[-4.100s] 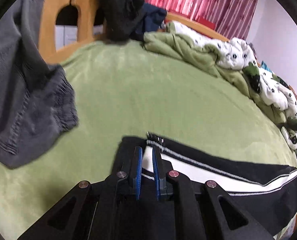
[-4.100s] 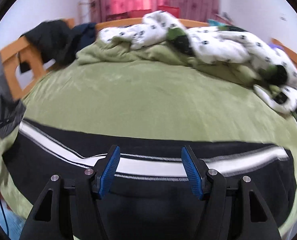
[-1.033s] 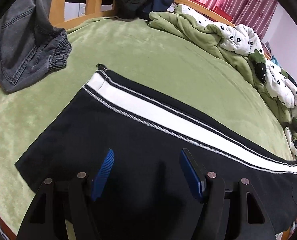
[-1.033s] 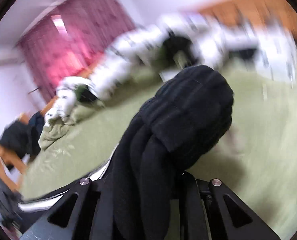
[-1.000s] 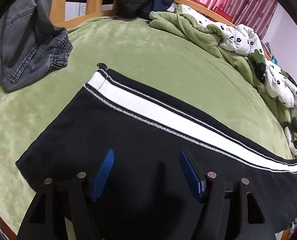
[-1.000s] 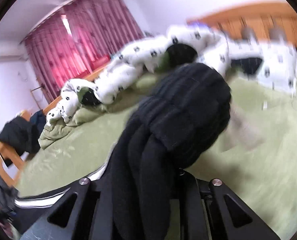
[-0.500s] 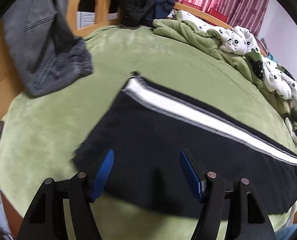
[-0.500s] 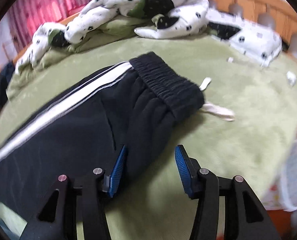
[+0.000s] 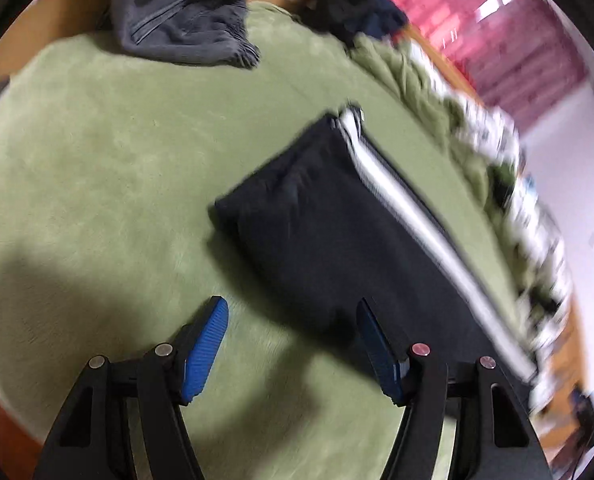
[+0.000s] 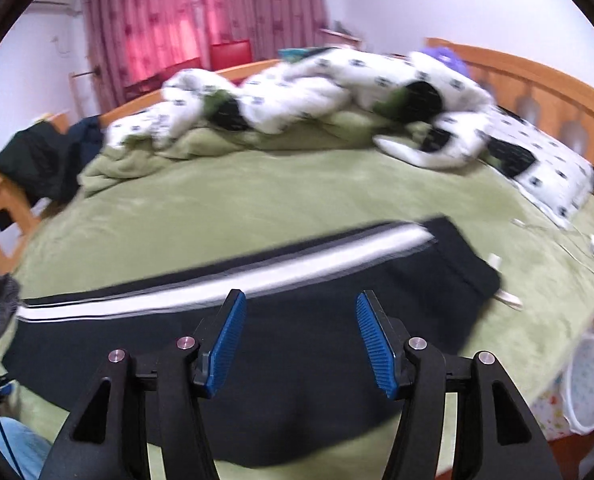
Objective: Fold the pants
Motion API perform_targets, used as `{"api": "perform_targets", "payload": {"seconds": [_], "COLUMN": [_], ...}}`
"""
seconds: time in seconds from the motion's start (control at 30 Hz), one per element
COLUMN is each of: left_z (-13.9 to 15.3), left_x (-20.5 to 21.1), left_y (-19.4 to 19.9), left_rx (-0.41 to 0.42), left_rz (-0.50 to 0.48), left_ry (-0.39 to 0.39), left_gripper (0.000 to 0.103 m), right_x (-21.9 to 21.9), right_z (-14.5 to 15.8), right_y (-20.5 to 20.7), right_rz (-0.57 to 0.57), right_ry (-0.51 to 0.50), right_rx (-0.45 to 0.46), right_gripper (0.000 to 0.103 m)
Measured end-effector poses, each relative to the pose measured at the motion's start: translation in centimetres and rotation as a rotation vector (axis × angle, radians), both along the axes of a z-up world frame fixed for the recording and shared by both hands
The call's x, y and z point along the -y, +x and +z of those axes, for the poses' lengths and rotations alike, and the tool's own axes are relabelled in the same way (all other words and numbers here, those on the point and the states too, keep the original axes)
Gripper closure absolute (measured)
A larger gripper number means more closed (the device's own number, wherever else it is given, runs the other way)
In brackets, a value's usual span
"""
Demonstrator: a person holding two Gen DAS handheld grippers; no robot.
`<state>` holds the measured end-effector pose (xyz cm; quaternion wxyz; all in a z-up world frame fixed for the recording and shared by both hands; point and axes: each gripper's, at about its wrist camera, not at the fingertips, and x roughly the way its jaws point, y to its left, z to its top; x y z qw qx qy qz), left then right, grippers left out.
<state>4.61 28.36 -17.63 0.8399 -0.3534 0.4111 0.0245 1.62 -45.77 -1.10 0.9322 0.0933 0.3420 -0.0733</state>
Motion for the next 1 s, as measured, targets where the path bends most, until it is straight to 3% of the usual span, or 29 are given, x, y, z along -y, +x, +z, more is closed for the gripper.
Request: {"api": "perform_targets", "payload": {"seconds": [0.07, 0.1, 0.13, 0.17, 0.2, 0.27, 0.37, 0.4, 0.5, 0.57, 0.8, 1.0], "left_z": [-0.3, -0.7, -0.9, -0.8, -0.3, 0.9, -0.4, -1.5, -2.5, -2.8, -2.0, 2.1], "left_x": [-0.2, -0.4, -0.7, -1.0, -1.8, -2.6, -2.1, -2.3, -3.8, -3.9, -2.9, -1.5], "left_y": [0.9, 1.5, 2.2, 2.4, 1.7, 1.0, 1.8, 2.2, 1.5, 2.0, 3.4, 3.4], "left_rx": [0.005, -0.01, -0.023, -0.004, 0.056, 0.132, 0.038, -0.004, 0.05, 0.032, 0.004, 0.047], "left_rz": [0.028, 0.05, 0.066, 0.076, 0.101, 0.089, 0.047, 0.04, 0.05, 0.042, 0.075, 0.026], "left_ry": [-0.006, -0.003, -0.008, -0.037, -0.092, -0.099, -0.023, -0.04, -0.159, -0.16, -0.102, 0.051], "left_gripper": [0.048, 0.065, 0.089, 0.095, 0.095, 0.095, 0.091, 0.087, 0.081, 0.081, 0.077, 0.084], "right_x": [-2.9, -4.1, -5.4, -6.9, -8.1, -10.3, -12.3, -12.9, -13.1, -13.2, -13.0, -13.8], "right_z": [1.5, 1.9, 2.3, 2.6, 2.8, 2.6, 2.1, 1.7, 0.4, -0.5, -2.7, -3.4], "right_y": [1.0, 1.2, 1.6, 1.9, 2.3, 2.8, 2.8, 2.8, 2.9, 3.0, 3.8, 3.6], "right_rz": [0.043, 0.063, 0.089, 0.112, 0.132, 0.163, 0.151, 0.156, 0.162, 0.157, 0.148, 0.166], "right_ry": [-0.007, -0.008, -0.006, -0.001, 0.005, -0.005, -0.061, -0.067, -0.045, -0.022, 0.046, -0.004], "right_rx": [0.016, 0.02, 0.023, 0.025, 0.022, 0.012, 0.018, 0.009, -0.018, -0.036, -0.107, -0.126], "right_gripper": [0.046, 0.046, 0.046, 0.046, 0.046, 0.046, 0.046, 0.046, 0.046, 0.046, 0.046, 0.046]}}
